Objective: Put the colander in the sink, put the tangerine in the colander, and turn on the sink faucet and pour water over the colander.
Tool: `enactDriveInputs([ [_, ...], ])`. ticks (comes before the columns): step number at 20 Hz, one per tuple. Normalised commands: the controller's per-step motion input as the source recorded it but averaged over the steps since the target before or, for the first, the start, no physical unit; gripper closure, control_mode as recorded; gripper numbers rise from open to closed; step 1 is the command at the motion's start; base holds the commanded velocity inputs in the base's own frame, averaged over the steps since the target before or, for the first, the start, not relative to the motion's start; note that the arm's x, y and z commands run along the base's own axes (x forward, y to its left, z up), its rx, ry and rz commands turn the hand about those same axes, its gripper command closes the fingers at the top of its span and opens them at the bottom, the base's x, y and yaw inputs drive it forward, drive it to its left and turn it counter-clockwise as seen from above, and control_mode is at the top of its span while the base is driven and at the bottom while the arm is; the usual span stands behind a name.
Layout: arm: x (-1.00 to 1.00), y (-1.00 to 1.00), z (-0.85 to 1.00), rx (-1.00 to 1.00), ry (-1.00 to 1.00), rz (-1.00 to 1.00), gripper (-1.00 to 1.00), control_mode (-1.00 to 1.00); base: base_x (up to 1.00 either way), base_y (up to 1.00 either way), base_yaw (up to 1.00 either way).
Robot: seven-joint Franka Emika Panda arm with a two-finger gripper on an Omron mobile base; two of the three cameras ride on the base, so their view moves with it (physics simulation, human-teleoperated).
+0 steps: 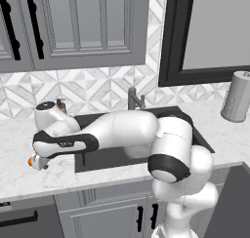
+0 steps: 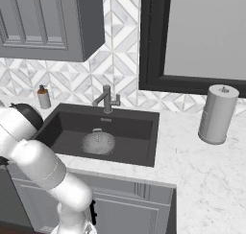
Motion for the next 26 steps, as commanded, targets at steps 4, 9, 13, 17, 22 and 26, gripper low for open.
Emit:
enactDriveInputs([
  [4,0.26,0.34,-0.28,-0.01,0.00,0.00,-1.00,-1.00,0.00,0.00,0.00],
  [9,0.18,0.36,-0.17,-0.05,0.00,0.00,-1.00,-1.00,0.00,0.00,0.00],
  [13,0.19,0.12,-0.05,-0.02,0.03,0.00,-1.00,-1.00,0.00,0.00,0.00],
  [17,0.19,0.02,-0.13,0.00,0.05,0.00,-1.00,-1.00,0.00,0.00,0.00],
  [22,0.15,0.10,-0.26,-0.01,0.03,0.00,-1.00,-1.00,0.00,0.00,0.00],
  [26,0.19,0.16,-0.34,-0.01,0.02,0.00,-1.00,-1.00,0.00,0.00,0.00],
])
